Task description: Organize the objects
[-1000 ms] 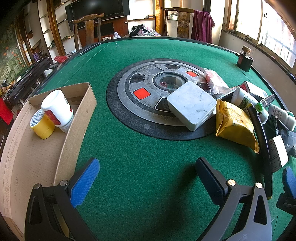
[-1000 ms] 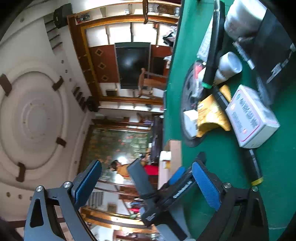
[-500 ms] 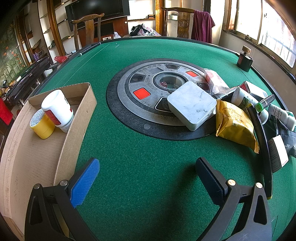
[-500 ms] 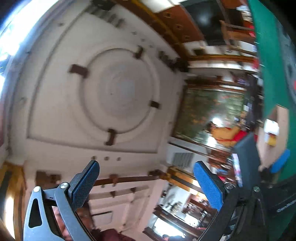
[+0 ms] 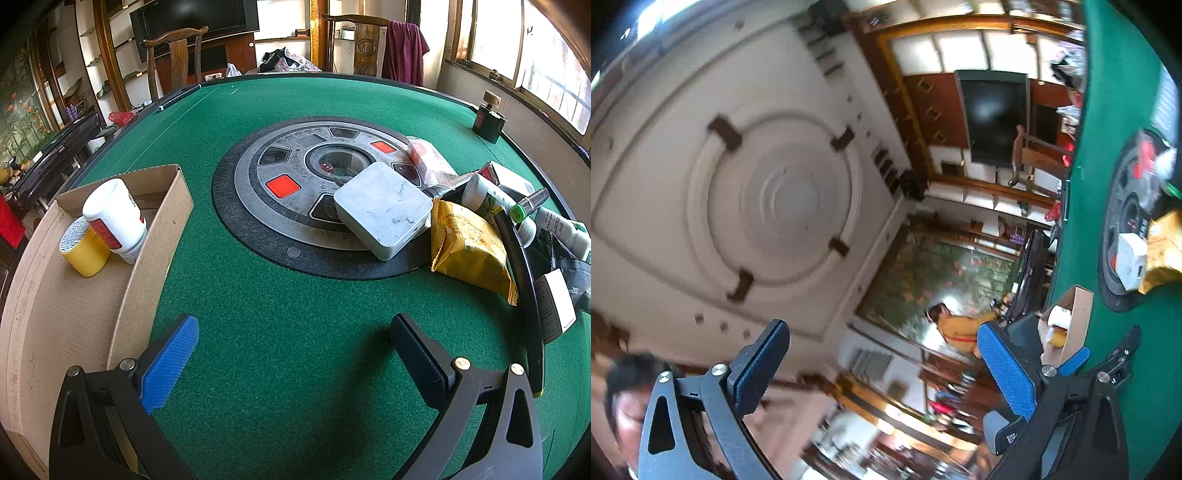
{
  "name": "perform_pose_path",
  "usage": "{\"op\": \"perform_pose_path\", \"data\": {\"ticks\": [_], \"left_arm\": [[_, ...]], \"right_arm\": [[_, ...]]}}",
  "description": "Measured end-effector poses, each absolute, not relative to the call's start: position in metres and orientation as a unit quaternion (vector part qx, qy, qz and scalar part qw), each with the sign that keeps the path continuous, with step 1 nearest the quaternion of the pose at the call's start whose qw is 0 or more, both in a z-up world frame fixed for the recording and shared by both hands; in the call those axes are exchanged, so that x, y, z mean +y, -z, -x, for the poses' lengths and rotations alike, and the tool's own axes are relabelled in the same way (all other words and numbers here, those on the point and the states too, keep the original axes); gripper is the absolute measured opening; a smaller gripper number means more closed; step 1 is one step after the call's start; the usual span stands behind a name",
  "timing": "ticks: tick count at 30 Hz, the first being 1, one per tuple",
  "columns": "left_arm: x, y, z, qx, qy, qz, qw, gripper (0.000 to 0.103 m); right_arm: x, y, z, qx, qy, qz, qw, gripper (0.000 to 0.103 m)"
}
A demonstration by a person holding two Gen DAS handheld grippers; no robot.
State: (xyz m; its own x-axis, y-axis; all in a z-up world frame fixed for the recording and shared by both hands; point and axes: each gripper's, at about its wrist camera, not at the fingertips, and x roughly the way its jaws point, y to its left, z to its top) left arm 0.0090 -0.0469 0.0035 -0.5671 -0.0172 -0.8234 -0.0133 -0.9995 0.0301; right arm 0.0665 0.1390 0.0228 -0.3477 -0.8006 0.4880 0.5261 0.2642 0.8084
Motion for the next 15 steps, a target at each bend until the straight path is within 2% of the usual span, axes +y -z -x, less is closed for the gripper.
{"op": "perform_pose_path", "data": {"ticks": [2, 5, 8, 12, 15], "left_arm": [[-0.047, -0.004, -0.008, -0.016, 0.885, -0.465, 0.001, 0.103], [-0.047, -0.004, -0.008, -0.016, 0.885, -0.465, 0.001, 0.103], [-0.047, -0.004, -0.008, -0.016, 0.885, -0.465, 0.001, 0.103], [-0.047, -0.004, -0.008, -0.017, 0.885, -0.465, 0.001, 0.103], [-0.047, -0.004, -0.009, -0.017, 0.885, -0.465, 0.001, 0.103]], "right_arm": [[0.136, -0.031, -0.071, -0.538, 0.609, -0.120, 0.570, 0.103], [0.149, -0.036, -0.076, -0.524, 0.670, -0.094, 0.517, 0.103], [0.151, -0.018, -0.072, -0.566, 0.671, -0.185, 0.442, 0.103], [0.142, -0.015, -0.065, -0.576, 0.645, -0.222, 0.451, 0.103], [0.148, -0.032, -0.069, -0.516, 0.714, -0.209, 0.424, 0.103]]}}
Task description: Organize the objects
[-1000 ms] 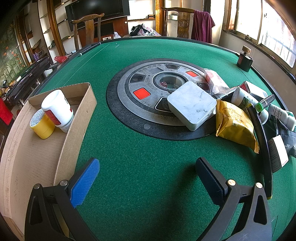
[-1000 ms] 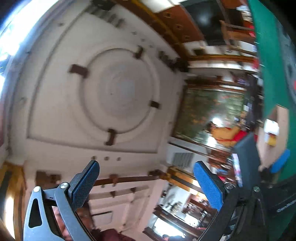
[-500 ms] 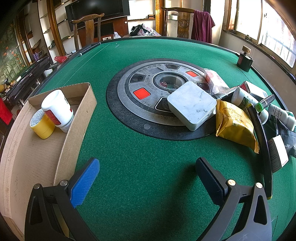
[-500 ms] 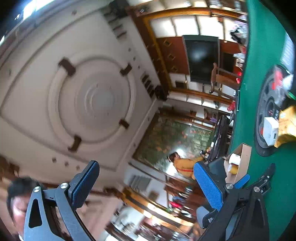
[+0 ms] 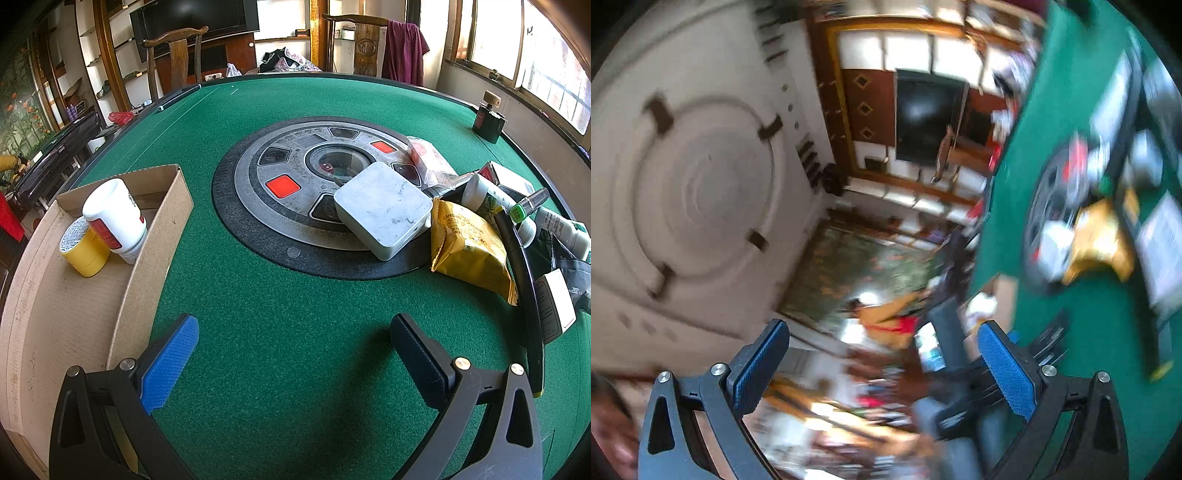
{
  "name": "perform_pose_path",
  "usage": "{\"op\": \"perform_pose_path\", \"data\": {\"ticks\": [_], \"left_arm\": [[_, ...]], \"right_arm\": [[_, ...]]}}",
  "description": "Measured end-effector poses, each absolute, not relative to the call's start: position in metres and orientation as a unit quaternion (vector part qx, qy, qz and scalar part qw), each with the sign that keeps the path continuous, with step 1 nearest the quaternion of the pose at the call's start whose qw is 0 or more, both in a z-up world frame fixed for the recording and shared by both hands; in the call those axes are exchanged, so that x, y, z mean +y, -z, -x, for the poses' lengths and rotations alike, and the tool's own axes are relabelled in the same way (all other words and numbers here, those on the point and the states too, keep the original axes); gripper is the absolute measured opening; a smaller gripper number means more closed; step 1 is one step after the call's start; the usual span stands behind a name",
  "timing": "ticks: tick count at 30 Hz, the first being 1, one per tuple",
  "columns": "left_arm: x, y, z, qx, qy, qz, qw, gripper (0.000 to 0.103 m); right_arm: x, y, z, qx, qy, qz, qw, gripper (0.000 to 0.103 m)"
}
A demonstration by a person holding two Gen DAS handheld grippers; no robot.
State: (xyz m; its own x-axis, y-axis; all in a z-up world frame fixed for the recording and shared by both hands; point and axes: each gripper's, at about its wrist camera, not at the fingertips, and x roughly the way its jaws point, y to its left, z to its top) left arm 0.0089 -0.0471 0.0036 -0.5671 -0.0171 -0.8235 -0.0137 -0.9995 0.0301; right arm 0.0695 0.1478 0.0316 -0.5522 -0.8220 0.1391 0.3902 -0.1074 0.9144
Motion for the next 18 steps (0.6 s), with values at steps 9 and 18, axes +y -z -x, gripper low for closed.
{"op": "perform_pose_path", "data": {"ticks": [9, 18], "left_arm": [[-0.047, -0.004, -0.008, -0.017, 0.885, -0.465, 0.001, 0.103], [-0.046, -0.005, -0.009, -0.015, 0.885, -0.466, 0.003, 0.103]], "right_arm": [[0.171, -0.047, -0.078, -0.451, 0.788, -0.306, 0.288, 0.103], [0.166, -0.161, -0.187, -0.183, 0.955, -0.095, 0.212, 0.103]]}}
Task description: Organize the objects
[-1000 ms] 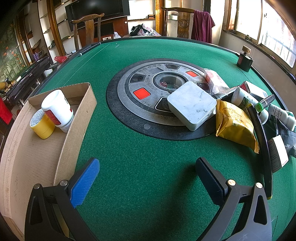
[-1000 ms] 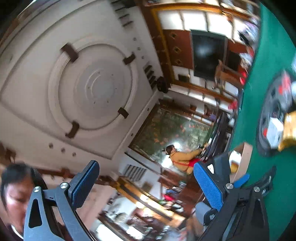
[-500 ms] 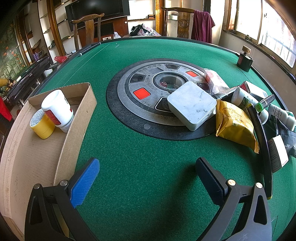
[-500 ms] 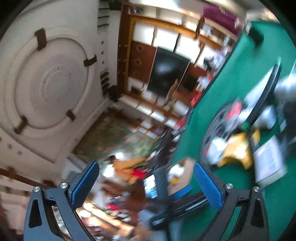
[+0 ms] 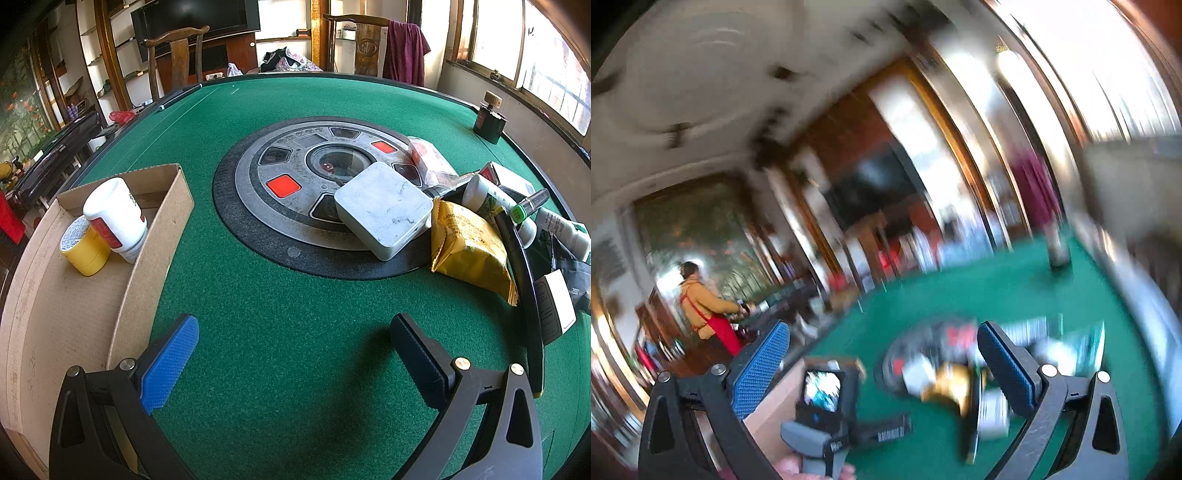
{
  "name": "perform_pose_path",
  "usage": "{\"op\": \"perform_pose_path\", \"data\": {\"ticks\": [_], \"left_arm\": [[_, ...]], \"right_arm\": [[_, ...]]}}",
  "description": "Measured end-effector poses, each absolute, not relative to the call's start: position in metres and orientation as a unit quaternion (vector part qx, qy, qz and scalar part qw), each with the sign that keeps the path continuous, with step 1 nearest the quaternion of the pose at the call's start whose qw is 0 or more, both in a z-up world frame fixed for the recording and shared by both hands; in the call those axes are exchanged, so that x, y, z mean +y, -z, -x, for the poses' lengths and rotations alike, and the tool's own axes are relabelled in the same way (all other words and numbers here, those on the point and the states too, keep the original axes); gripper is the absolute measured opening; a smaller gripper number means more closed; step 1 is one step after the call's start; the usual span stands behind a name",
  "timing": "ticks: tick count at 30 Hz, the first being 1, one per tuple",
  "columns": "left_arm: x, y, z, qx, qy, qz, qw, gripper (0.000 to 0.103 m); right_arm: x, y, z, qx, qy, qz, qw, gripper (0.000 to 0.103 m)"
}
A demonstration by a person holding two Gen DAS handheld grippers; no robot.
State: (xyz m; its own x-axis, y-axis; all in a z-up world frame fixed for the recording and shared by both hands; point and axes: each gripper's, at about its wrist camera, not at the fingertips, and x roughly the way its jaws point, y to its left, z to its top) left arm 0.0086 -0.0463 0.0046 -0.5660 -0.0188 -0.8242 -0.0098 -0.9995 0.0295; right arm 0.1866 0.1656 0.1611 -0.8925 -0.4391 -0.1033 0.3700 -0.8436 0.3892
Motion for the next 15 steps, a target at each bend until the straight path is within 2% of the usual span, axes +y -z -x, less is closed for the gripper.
{"op": "perform_pose_path", "data": {"ticks": [1, 3, 5, 8, 11, 13, 15], "left_arm": [[-0.046, -0.005, -0.008, -0.016, 0.885, -0.466, 0.002, 0.103], [-0.046, -0.005, -0.009, -0.016, 0.885, -0.466, 0.002, 0.103], [-0.046, -0.005, -0.008, -0.016, 0.885, -0.465, 0.002, 0.103], [-0.046, -0.004, -0.009, -0.016, 0.885, -0.465, 0.002, 0.103], [-0.046, -0.005, -0.008, -0.016, 0.885, -0.465, 0.002, 0.103], [-0.046, -0.004, -0.009, -0.016, 0.885, -0.465, 0.002, 0.103], [-0.046, -0.004, -0.010, -0.016, 0.885, -0.465, 0.002, 0.103]], "right_arm": [[0.164, -0.154, -0.191, -0.187, 0.955, -0.090, 0.209, 0.103], [0.147, -0.129, -0.164, -0.178, 0.944, -0.205, 0.187, 0.103], [0.135, -0.098, -0.143, -0.125, 0.934, -0.310, 0.124, 0.100], [0.130, -0.086, -0.134, -0.045, 0.932, -0.353, 0.065, 0.097], [0.132, -0.124, -0.122, -0.016, 0.935, -0.351, 0.044, 0.097], [0.142, -0.165, -0.135, -0.028, 0.959, -0.278, 0.043, 0.101], [0.151, -0.174, -0.152, -0.069, 0.973, -0.202, 0.089, 0.103]]}}
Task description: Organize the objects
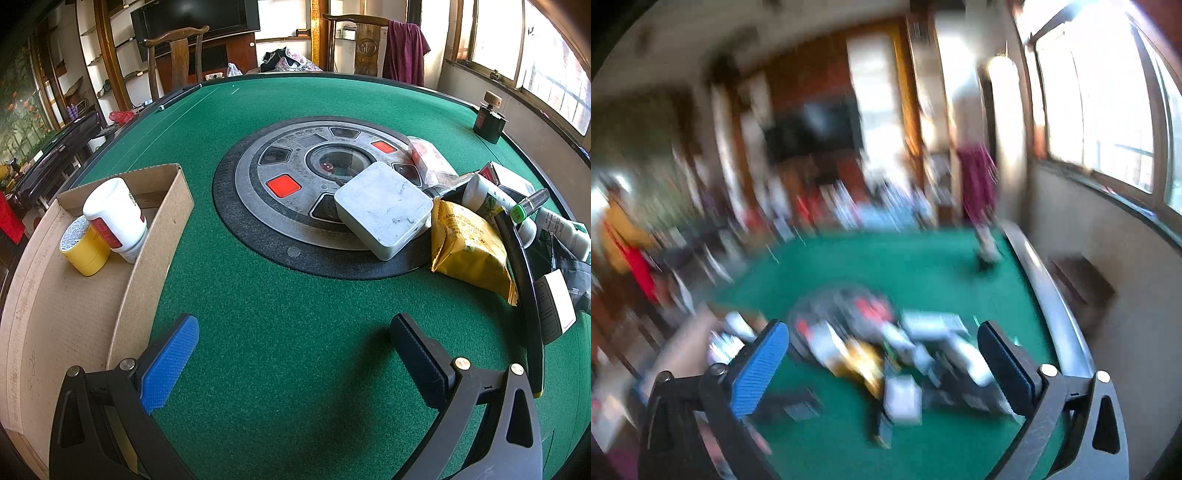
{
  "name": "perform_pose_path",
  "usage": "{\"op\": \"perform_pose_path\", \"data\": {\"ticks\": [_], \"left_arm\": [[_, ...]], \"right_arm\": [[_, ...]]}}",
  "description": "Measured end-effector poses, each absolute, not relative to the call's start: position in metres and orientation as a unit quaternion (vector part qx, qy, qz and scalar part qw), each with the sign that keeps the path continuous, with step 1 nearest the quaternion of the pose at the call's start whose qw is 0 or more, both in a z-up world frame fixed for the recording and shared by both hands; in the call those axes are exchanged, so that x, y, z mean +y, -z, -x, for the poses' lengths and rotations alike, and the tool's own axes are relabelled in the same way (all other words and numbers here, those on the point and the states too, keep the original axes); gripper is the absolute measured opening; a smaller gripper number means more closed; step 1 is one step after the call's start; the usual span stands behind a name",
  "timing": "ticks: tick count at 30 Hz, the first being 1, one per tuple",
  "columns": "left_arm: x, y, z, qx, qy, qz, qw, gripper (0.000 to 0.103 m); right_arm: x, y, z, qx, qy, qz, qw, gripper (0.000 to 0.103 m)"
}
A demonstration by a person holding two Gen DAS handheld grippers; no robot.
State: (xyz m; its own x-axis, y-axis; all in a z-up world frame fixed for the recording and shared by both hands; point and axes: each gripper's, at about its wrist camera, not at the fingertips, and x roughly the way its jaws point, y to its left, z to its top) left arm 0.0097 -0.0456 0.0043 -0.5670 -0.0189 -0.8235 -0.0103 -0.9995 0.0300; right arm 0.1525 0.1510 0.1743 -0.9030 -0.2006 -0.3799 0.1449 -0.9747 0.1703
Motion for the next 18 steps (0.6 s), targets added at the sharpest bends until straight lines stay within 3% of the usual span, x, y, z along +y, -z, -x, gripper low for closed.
{"op": "perform_pose_path", "data": {"ticks": [2, 4, 5, 6, 8, 11, 14, 15, 18], "left_arm": [[-0.046, -0.005, -0.008, -0.016, 0.885, -0.466, 0.002, 0.103], [-0.046, -0.005, -0.008, -0.015, 0.885, -0.466, 0.003, 0.103], [-0.045, -0.005, -0.007, -0.015, 0.885, -0.466, 0.004, 0.103], [-0.046, -0.005, -0.008, -0.015, 0.885, -0.466, 0.003, 0.103], [-0.045, -0.005, -0.007, -0.015, 0.885, -0.466, 0.003, 0.103], [-0.046, -0.005, -0.007, -0.015, 0.885, -0.466, 0.003, 0.103], [-0.046, -0.005, -0.007, -0.015, 0.885, -0.466, 0.003, 0.103], [-0.045, -0.005, -0.008, -0.015, 0.885, -0.466, 0.003, 0.103], [-0.045, -0.005, -0.008, -0.016, 0.885, -0.466, 0.003, 0.103]], "right_arm": [[0.153, -0.145, -0.148, -0.080, 0.964, -0.245, 0.071, 0.103], [0.138, -0.092, -0.119, 0.005, 0.915, -0.397, -0.068, 0.103], [0.137, -0.067, -0.111, 0.032, 0.890, -0.442, -0.110, 0.096], [0.138, -0.047, -0.109, 0.039, 0.875, -0.467, -0.122, 0.083], [0.143, -0.036, -0.112, 0.012, 0.869, -0.482, -0.107, 0.080], [0.145, -0.088, -0.131, -0.001, 0.910, -0.404, -0.098, 0.082], [0.135, -0.137, -0.159, 0.015, 0.958, -0.277, -0.075, 0.103], [0.131, -0.142, -0.166, 0.020, 0.968, -0.248, -0.042, 0.103], [0.119, -0.103, -0.132, 0.031, 0.928, -0.370, -0.035, 0.102]]}}
